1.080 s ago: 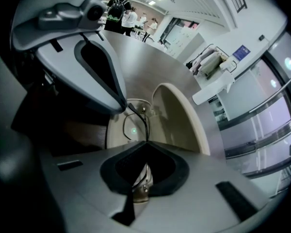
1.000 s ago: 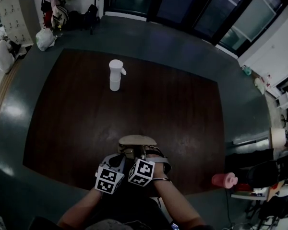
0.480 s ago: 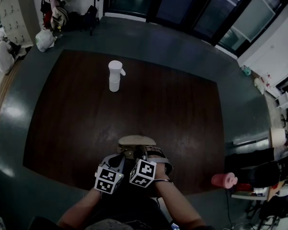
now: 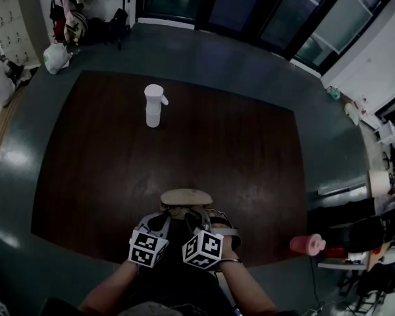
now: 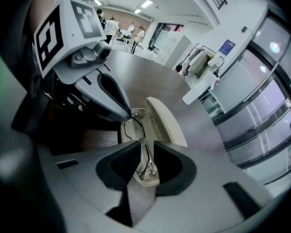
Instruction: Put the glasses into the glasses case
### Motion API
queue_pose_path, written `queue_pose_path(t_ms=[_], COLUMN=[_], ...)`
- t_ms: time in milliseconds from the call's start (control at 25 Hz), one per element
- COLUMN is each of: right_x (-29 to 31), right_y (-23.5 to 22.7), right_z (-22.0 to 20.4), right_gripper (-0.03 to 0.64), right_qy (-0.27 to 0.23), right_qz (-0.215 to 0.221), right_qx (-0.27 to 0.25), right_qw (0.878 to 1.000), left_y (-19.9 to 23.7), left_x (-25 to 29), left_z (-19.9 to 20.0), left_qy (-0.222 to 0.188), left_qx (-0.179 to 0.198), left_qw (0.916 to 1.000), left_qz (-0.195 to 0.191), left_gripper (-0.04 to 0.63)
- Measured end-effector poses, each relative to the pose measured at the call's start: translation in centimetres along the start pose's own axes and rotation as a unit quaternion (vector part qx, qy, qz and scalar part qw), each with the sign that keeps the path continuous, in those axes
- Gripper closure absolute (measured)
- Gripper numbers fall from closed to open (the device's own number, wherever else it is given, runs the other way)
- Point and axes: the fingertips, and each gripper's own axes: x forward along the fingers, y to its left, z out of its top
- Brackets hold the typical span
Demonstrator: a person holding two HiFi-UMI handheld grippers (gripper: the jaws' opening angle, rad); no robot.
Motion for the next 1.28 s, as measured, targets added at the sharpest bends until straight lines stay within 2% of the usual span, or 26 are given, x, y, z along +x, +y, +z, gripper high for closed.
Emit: queue_pose_path(t_ms=[280, 520, 840, 1080, 1280], right_x=[-2.3, -3.4, -6.4, -11.2, -16.3], right_y=[-0.8, -1.7, -0.9, 2.0, 4.4], right_z=[-0.8, -2.6, -3.0, -4.3, -6.4], right_gripper=[0.554, 0.565, 0.604, 0.603, 0.614], right_qy=[-0.037, -0.05, -0.094, -0.134, -0.169], right_qz=[-0.069, -0.078, -0.094, -0.097, -0.121], right_qx=[0.127, 0.235, 0.246, 0.239, 0.234], right_qw=[0.989, 0.968, 0.96, 0.957, 0.95], left_y=[0.4, 1.4, 0.9, -2.2, -6.1], left_x=[-0.2, -1.3, -4.7, -9.2, -12.7], left_z=[0.7, 1.6, 3.1, 3.8, 2.4], left_qy=[-0.007, -0.032, -0.075, -0.127, -0.161], left_qx=[-0.012, -0.036, -0.037, -0.032, -0.034], left_qw=[0.9996, 0.9986, 0.9964, 0.9902, 0.9839], left_qz=[-0.024, -0.023, 0.013, 0.048, 0.07], left_gripper=[0.589, 0.589, 0.589, 0.589, 0.589])
